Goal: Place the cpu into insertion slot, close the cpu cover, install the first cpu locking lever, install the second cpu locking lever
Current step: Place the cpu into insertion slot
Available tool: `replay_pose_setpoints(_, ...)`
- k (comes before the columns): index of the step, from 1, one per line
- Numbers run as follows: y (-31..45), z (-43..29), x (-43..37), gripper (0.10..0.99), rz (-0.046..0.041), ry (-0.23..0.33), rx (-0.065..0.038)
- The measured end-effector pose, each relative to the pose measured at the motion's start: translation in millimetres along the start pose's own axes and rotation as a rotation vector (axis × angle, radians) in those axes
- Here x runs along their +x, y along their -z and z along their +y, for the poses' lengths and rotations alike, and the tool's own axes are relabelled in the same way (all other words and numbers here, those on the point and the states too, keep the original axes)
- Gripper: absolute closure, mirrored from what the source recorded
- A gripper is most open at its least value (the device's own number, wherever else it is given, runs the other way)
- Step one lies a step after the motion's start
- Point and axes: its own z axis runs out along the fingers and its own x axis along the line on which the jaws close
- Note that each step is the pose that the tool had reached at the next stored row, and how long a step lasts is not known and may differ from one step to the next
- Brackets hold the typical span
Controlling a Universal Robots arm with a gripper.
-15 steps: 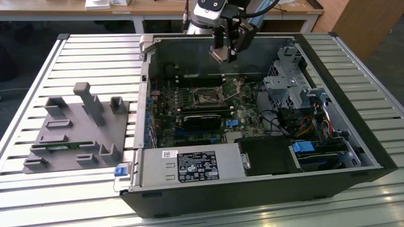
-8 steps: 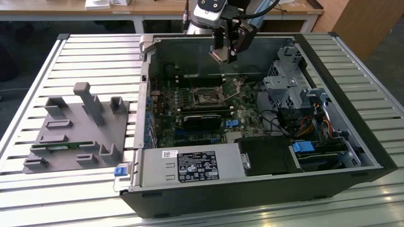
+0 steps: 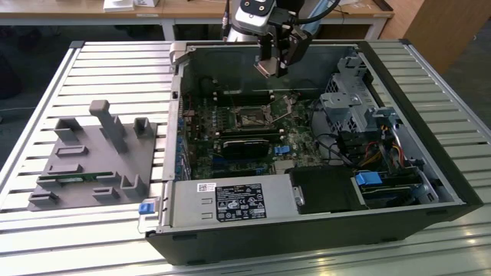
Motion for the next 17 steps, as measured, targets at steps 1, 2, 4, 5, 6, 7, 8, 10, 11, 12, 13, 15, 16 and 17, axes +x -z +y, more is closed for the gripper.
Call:
replay_pose_setpoints(1,-0.2,0.0,0.0,0.545,0.0000,0.000,0.000)
replay_pose_setpoints(2,-0.4,0.0,0.0,0.545,0.0000,0.000,0.000)
replay_pose_setpoints(4,-0.7,-0.1,0.0,0.545,0.0000,0.000,0.000)
replay_pose_setpoints(5,-0.9,-0.1,0.0,0.545,0.0000,0.000,0.000)
replay_pose_setpoints(6,-1.1,-0.1,0.0,0.545,0.0000,0.000,0.000)
replay_pose_setpoints(7,-1.3,-0.1,0.0,0.545,0.0000,0.000,0.000)
replay_pose_setpoints(8,-1.5,-0.1,0.0,0.545,0.0000,0.000,0.000)
replay_pose_setpoints(10,-1.9,-0.2,0.0,0.545,0.0000,0.000,0.000)
replay_pose_setpoints(11,-2.1,-0.2,0.0,0.545,0.0000,0.000,0.000)
replay_pose_setpoints(12,-2.3,-0.2,0.0,0.545,0.0000,0.000,0.000)
replay_pose_setpoints(13,-2.5,-0.2,0.0,0.545,0.0000,0.000,0.000)
replay_pose_setpoints(15,-2.9,-0.3,0.0,0.545,0.0000,0.000,0.000)
replay_pose_setpoints(16,-3.1,-0.3,0.0,0.545,0.0000,0.000,0.000)
replay_pose_setpoints(17,-3.4,-0.3,0.0,0.545,0.0000,0.000,0.000)
